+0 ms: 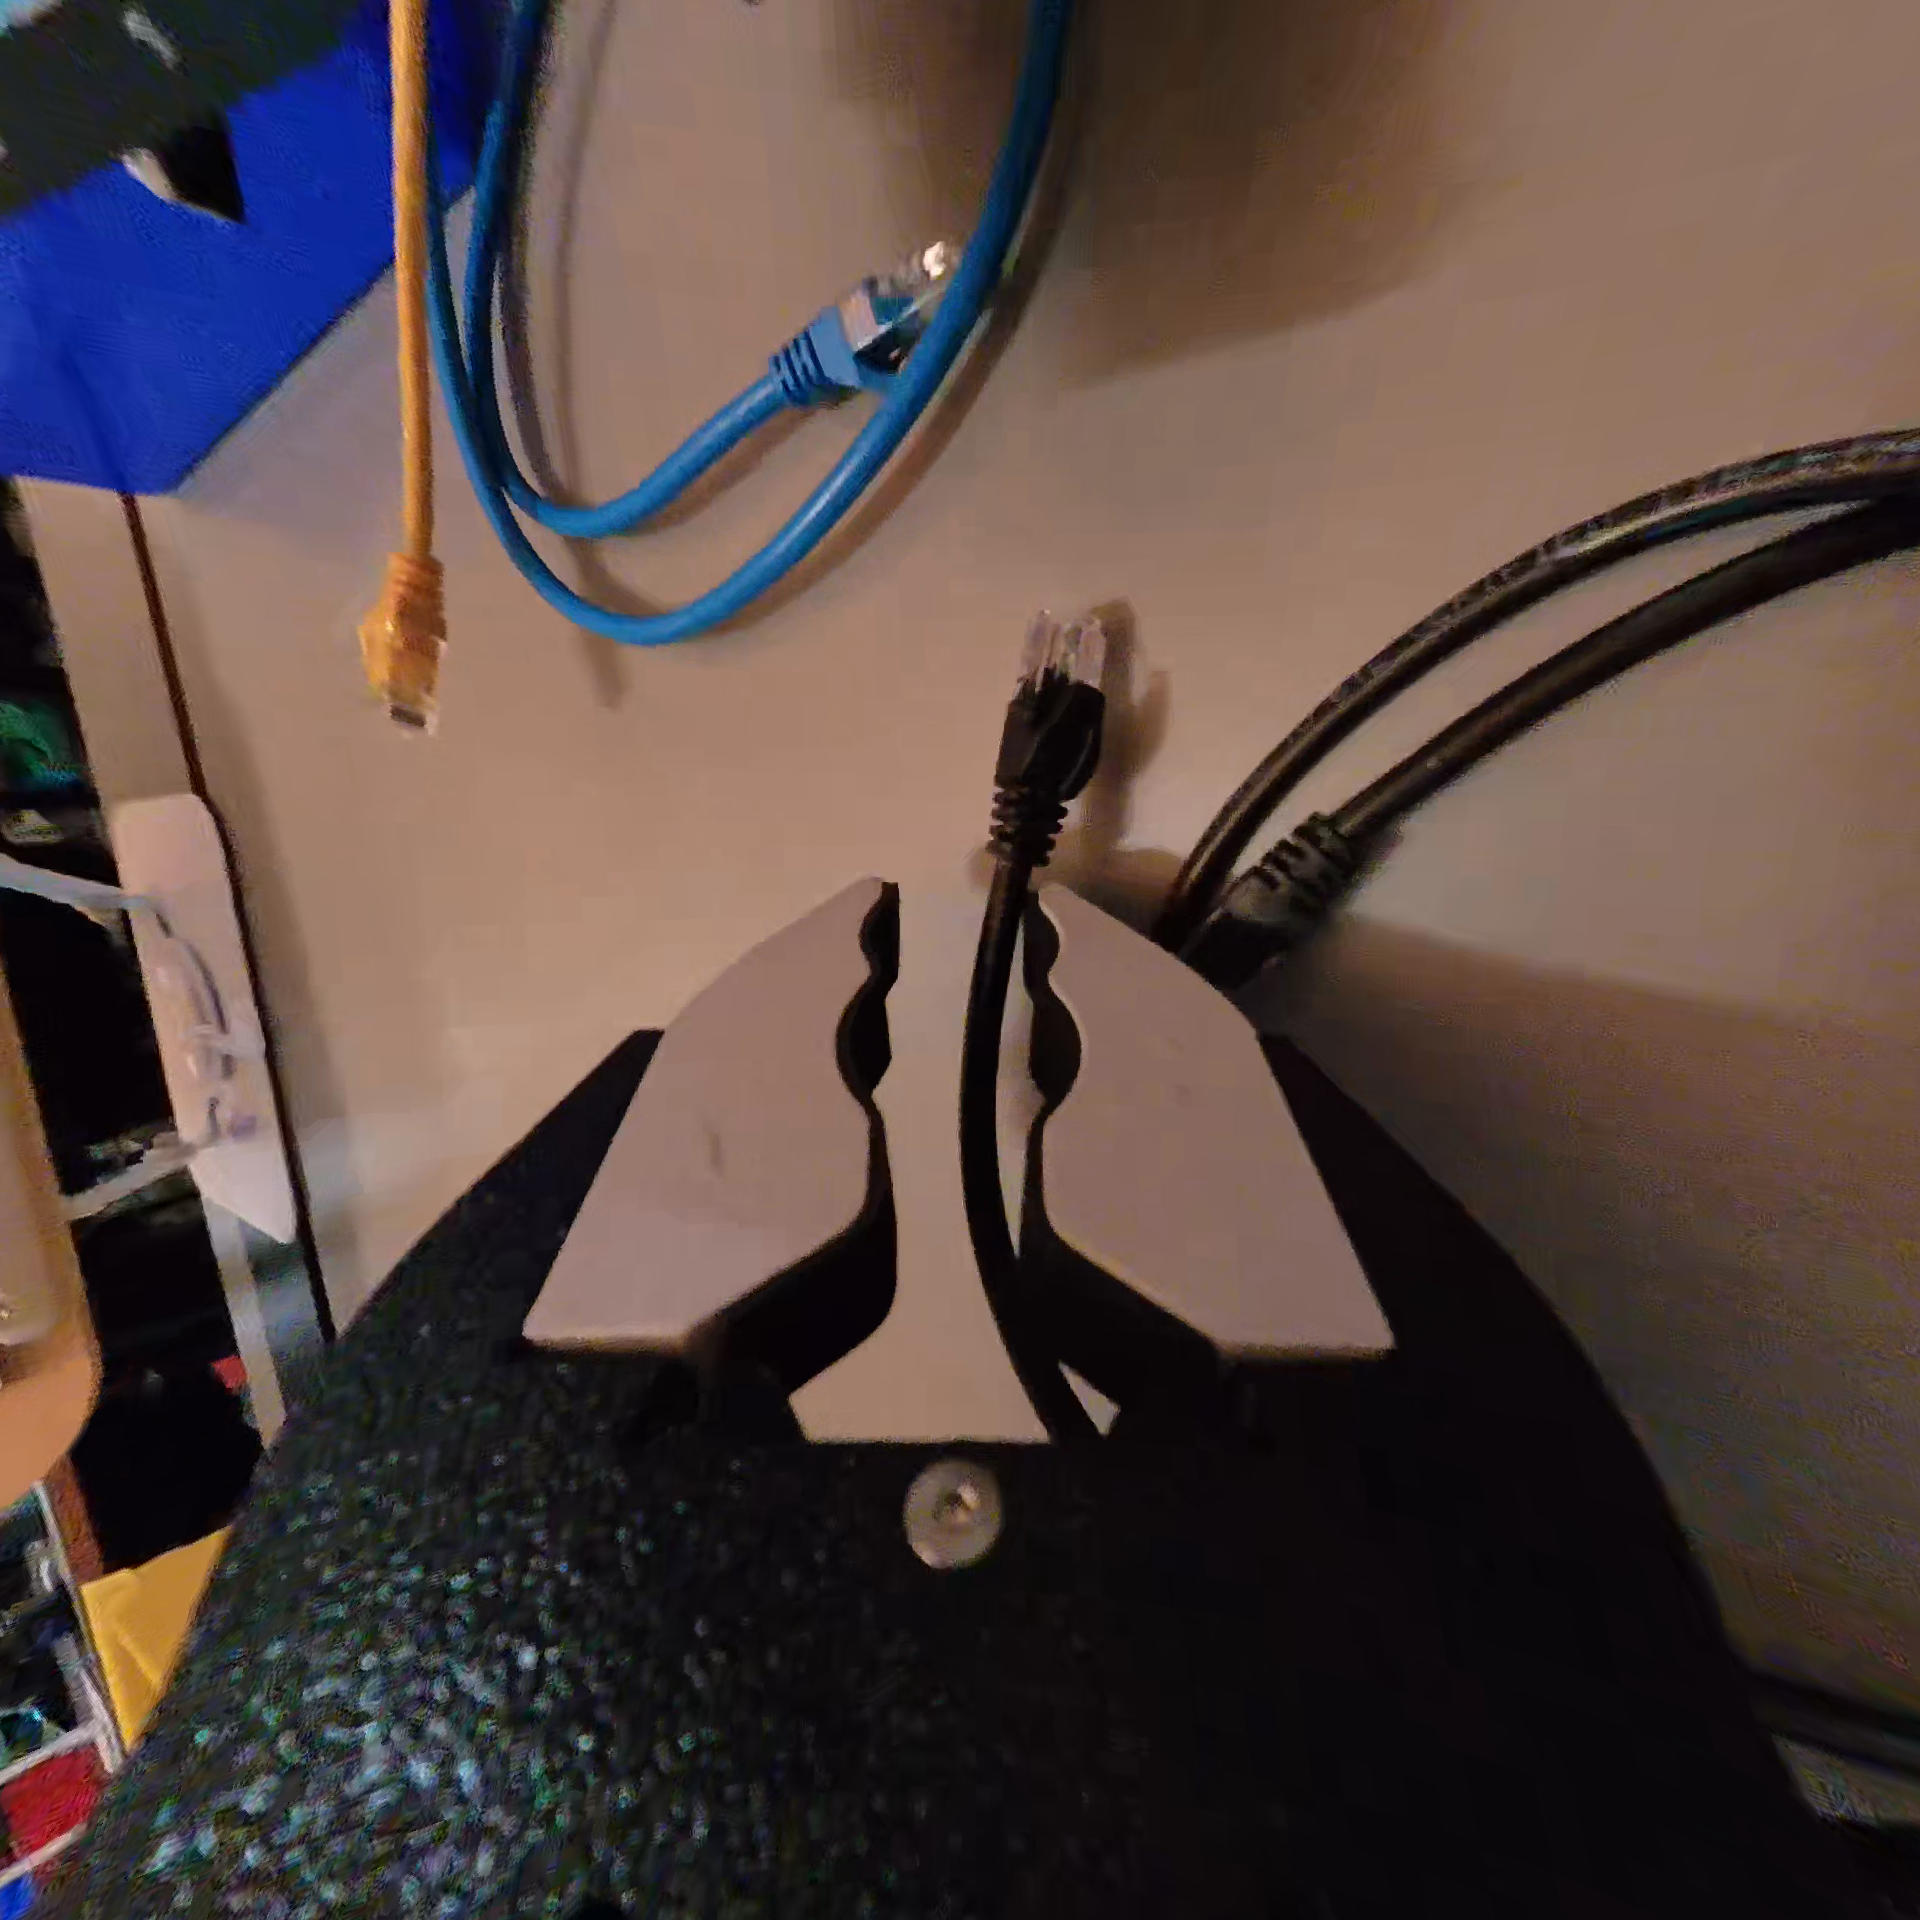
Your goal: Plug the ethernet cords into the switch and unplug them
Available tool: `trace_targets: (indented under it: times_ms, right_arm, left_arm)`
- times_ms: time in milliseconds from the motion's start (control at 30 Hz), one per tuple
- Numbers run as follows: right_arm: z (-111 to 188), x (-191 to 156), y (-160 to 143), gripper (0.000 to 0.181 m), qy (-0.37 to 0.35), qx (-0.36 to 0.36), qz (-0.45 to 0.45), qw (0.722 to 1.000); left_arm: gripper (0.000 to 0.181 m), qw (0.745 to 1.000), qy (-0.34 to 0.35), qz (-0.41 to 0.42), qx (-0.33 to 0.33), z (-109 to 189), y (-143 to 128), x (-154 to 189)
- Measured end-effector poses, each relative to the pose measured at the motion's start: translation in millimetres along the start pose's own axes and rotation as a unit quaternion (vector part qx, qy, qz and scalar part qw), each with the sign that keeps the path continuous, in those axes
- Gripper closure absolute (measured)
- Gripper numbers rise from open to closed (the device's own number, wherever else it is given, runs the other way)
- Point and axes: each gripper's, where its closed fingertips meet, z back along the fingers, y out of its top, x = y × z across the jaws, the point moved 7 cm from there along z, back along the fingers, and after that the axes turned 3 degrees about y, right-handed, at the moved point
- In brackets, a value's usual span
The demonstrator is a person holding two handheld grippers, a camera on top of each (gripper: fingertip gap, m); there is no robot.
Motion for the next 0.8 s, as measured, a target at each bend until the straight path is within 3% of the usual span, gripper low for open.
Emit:
trace_targets:
  times_ms: [167, 267, 567, 633, 700, 800]
  right_arm:
    - [0.3, 0.3, 0.1, 0.120, 0.002, 0.001, -0.002, 1.000]
    - [-0.2, -0.1, -0.1, 0.120, 0.001, -0.001, 0.000, 1.000]
    - [-0.2, 0.1, -0.1, 0.120, 0.001, -0.002, -0.002, 1.000]
    - [-0.2, 0.0, -0.1, 0.120, 0.002, -0.002, -0.001, 1.000]
    - [-0.3, 0.0, -0.2, 0.120, 0.005, -0.002, -0.002, 1.000]
    - [-0.9, -0.3, -0.4, 0.120, 0.007, -0.004, -0.001, 1.000]
  left_arm:
    - [0.157, 0.992, 0.061, -0.096, 0.050, 2.4, 7.8, 8.7]
    - [0.165, 0.983, 0.088, -0.150, 0.062, 1.9, 12.5, 14.5]
    - [0.174, 0.972, 0.081, -0.205, 0.078, -1.0, 21.2, 22.5]
    - [0.176, 0.982, 0.066, -0.165, 0.060, -2.9, 21.0, 20.5]
    - [0.176, 0.997, 0.032, -0.064, 0.032, -4.0, 17.2, 11.7]
    - [0.177, 0.995, -0.044, 0.086, 0.026, 7.5, 11.5, -10.5]
